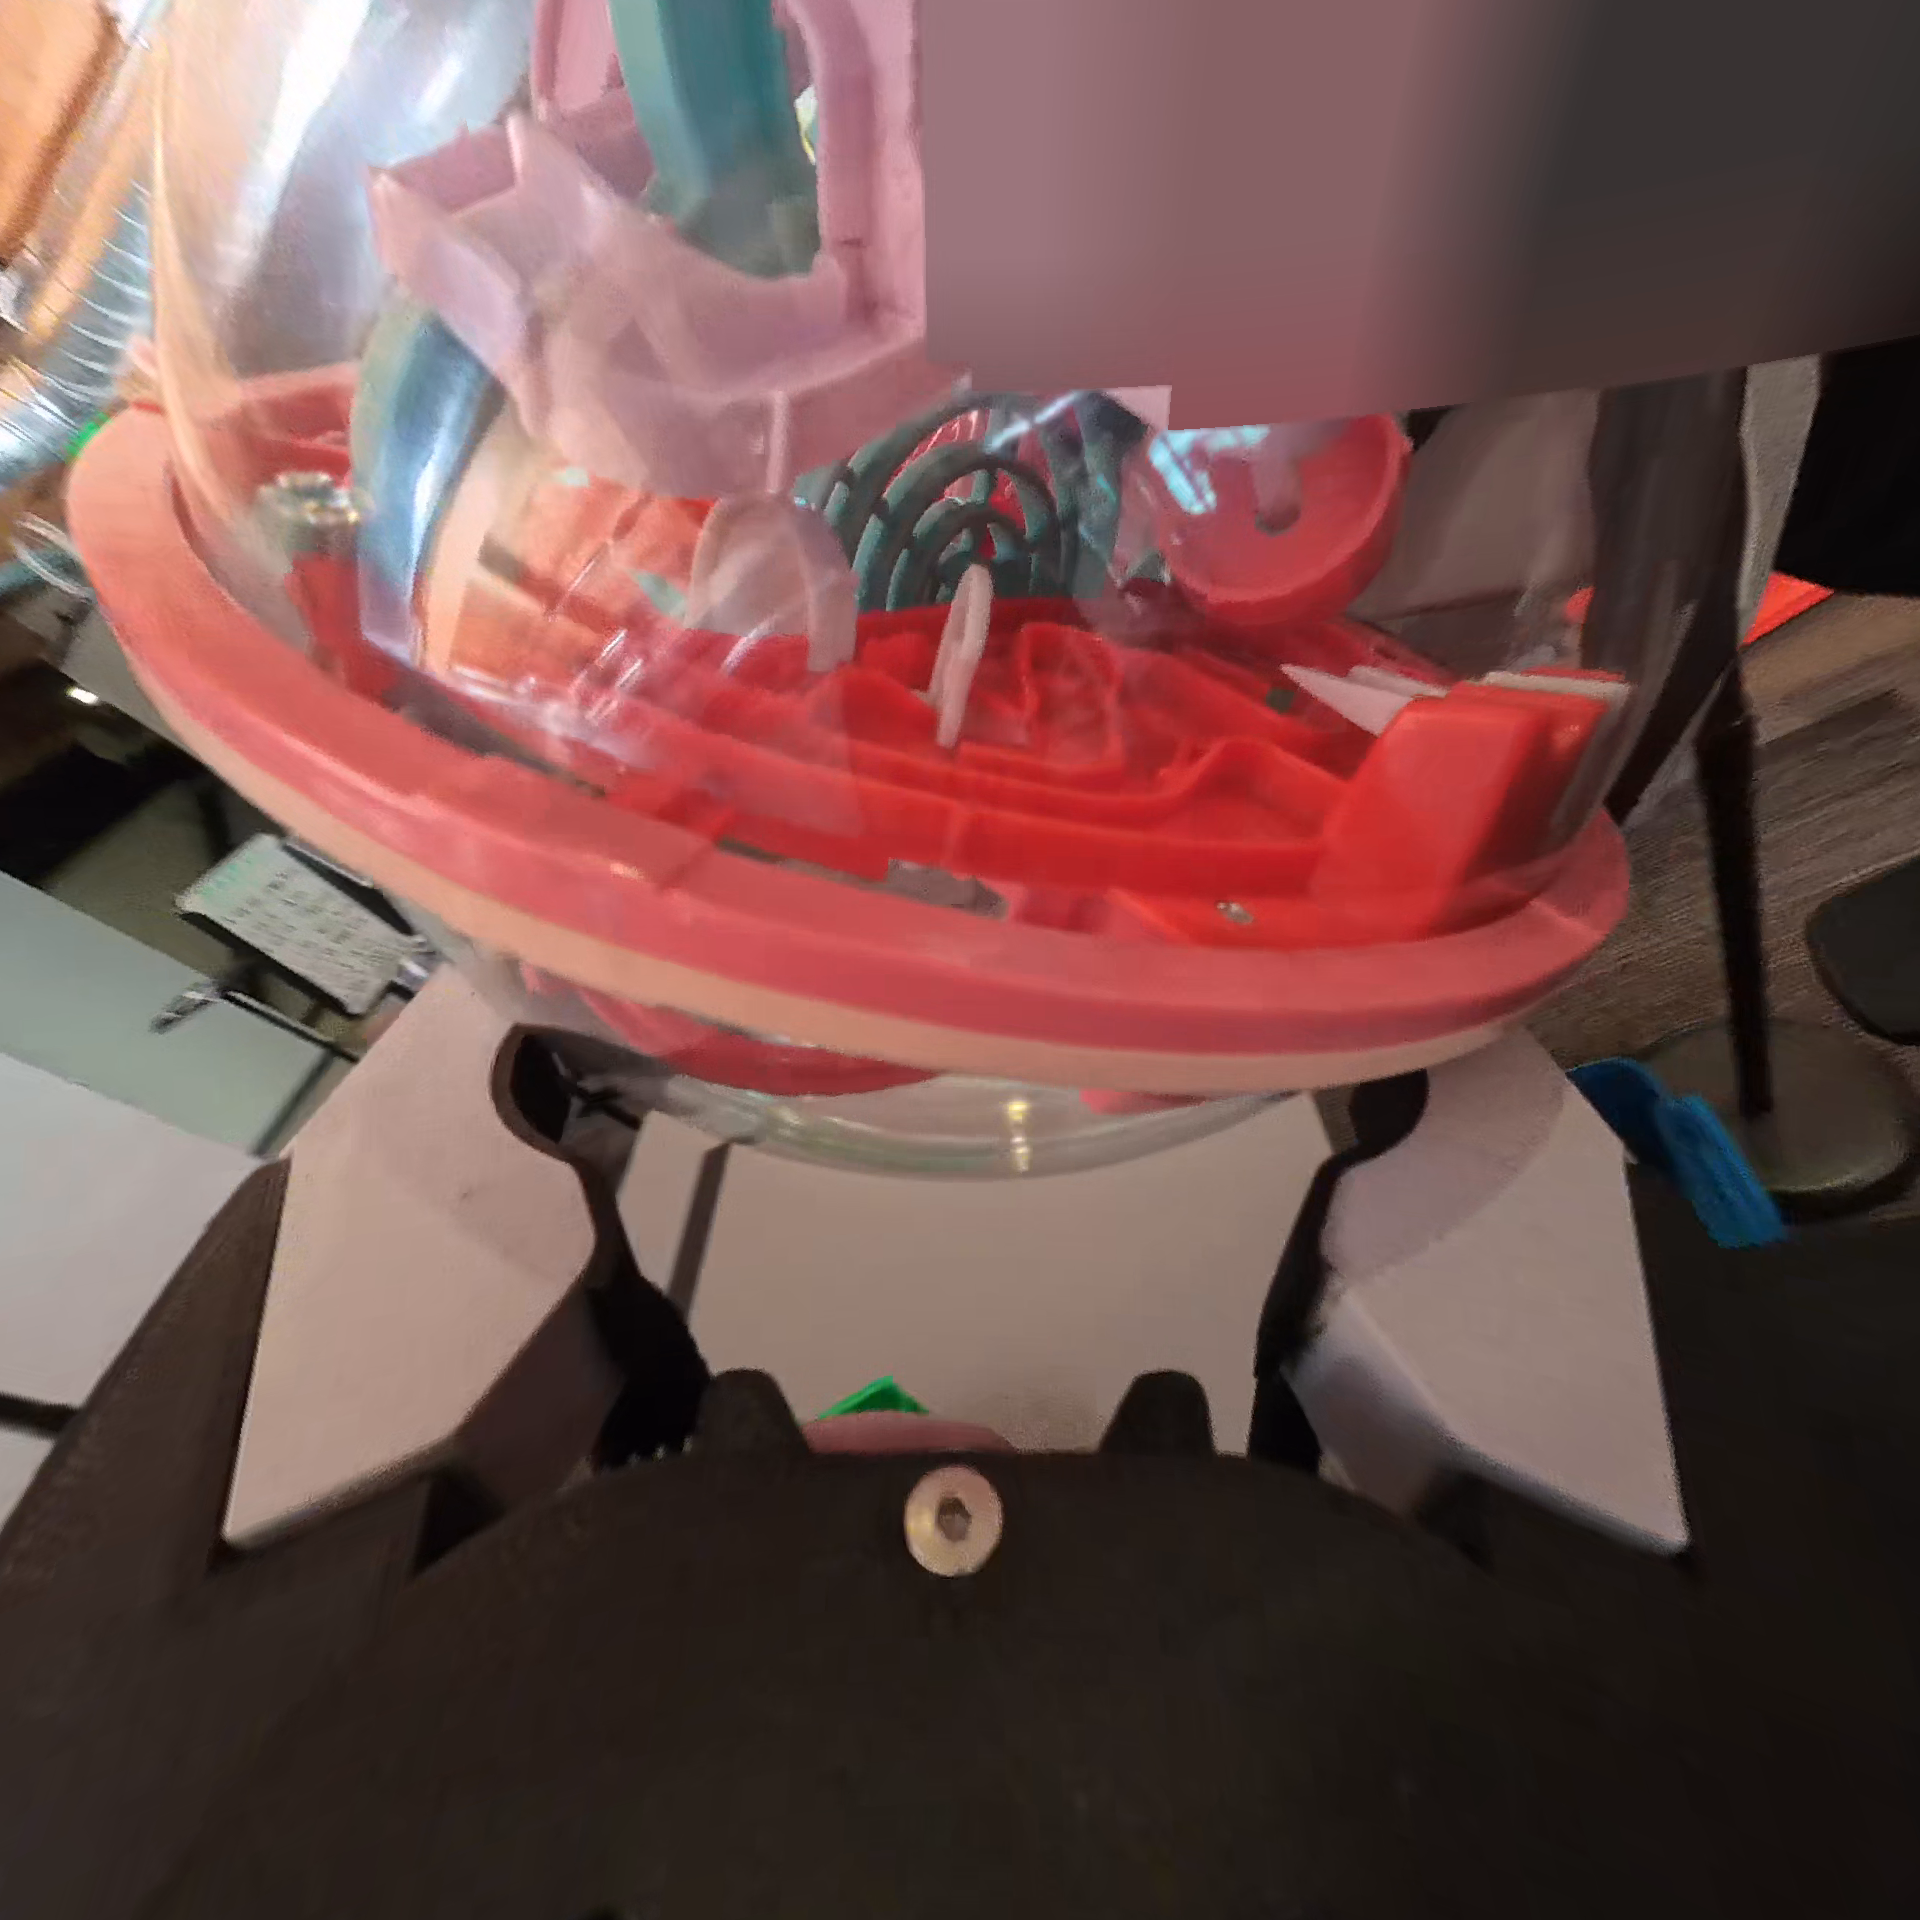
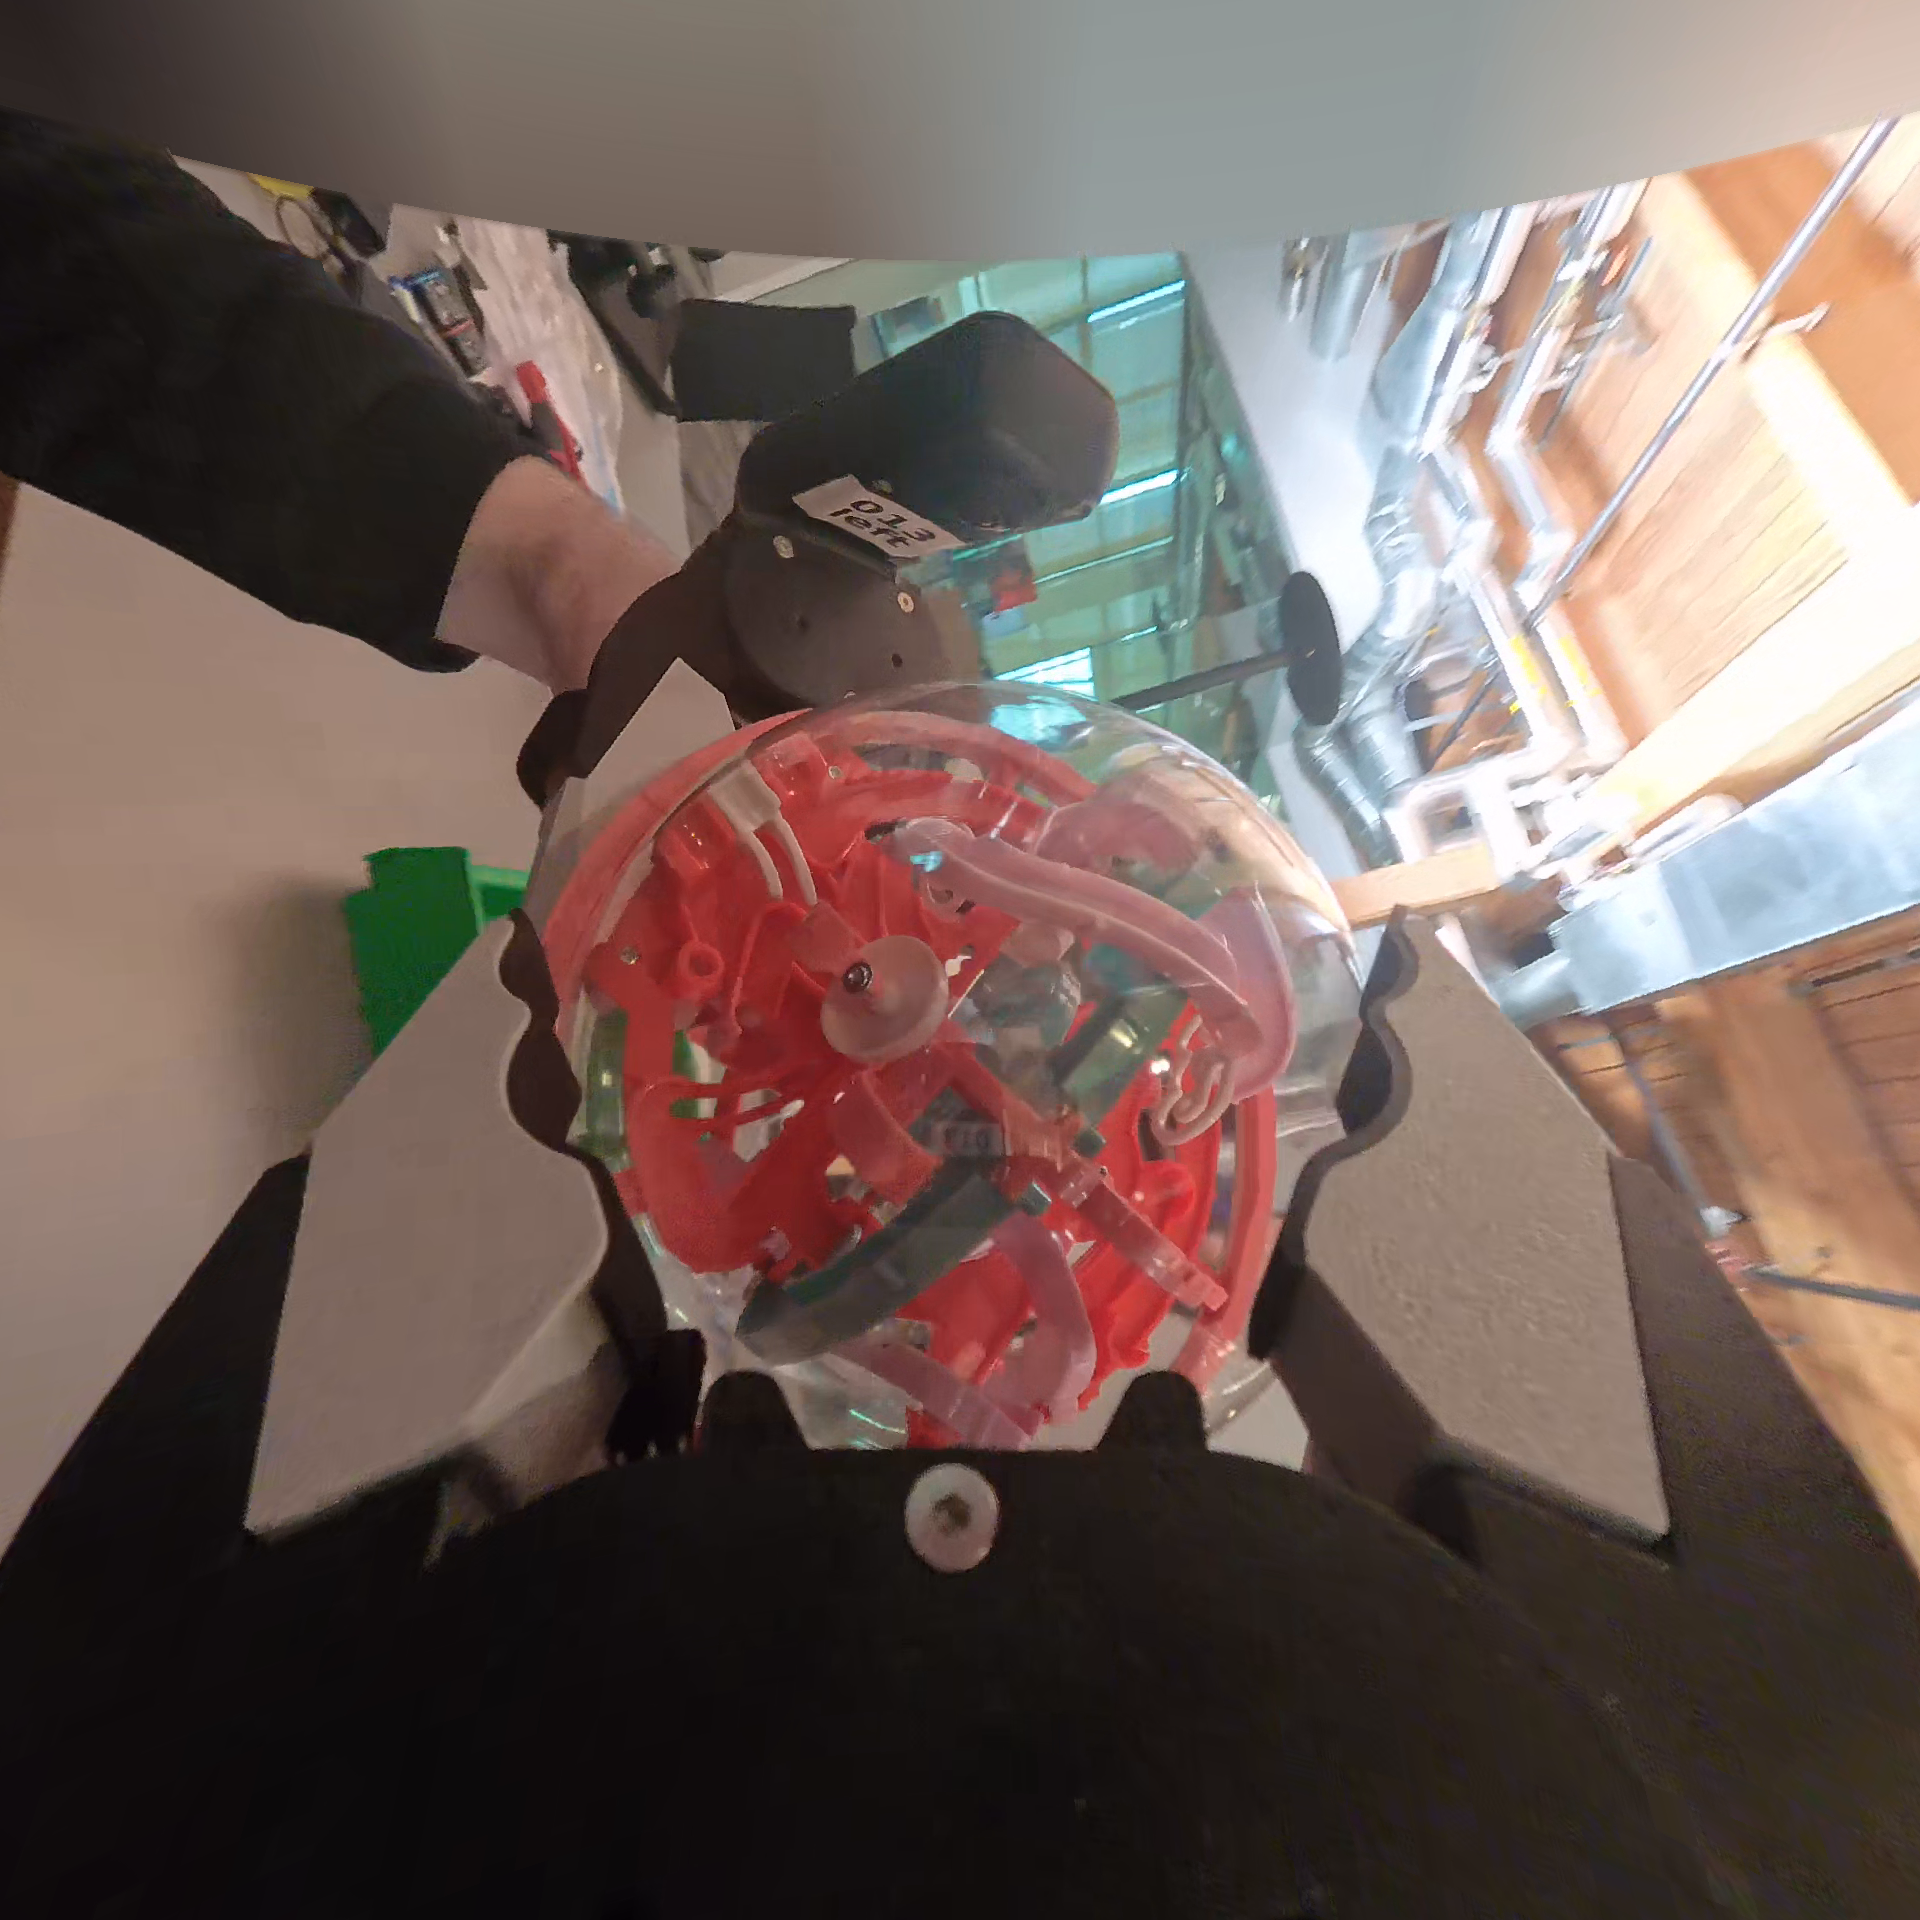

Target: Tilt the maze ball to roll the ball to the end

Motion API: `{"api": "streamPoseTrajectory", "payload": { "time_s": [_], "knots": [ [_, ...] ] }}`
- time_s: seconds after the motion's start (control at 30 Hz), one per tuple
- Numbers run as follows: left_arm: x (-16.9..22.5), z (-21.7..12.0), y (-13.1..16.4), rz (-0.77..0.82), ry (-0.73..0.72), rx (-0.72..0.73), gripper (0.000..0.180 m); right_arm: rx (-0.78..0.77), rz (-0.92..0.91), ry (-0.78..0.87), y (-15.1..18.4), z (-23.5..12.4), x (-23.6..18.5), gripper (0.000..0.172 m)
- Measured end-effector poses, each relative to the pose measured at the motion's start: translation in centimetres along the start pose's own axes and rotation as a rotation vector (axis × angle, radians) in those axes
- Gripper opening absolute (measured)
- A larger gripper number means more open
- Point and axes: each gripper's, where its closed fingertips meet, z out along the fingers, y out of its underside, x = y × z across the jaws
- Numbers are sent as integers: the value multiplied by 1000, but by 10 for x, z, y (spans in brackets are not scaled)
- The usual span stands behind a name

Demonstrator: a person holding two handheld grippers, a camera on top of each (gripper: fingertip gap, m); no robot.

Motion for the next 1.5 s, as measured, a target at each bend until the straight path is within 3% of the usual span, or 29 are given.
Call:
{"api": "streamPoseTrajectory", "payload": {
  "time_s": [0.5,0.8,0.93,1.1,1.23,1.33,1.5],
  "knots": [
    [-47,-78,-98,519,-259,-253,151,307,-306,388,-90,-8,58,148],
    [-63,-99,-170,804,-278,-522,151,540,-297,720,-125,-39,100,148],
    [-64,-100,-190,859,-257,-645,151,616,-247,808,-131,-55,112,147],
    [-76,-110,-176,745,-207,-871,150,659,-41,749,-125,-57,121,135],
    [-84,-110,-145,623,-181,-909,149,660,27,666,-132,-58,118,126],
    [-79,-99,-126,481,-131,-782,149,623,52,603,-128,-51,116,127],
    [-81,-84,-99,400,-143,-610,149,544,-9,511,-114,-32,105,127]
  ]
}}
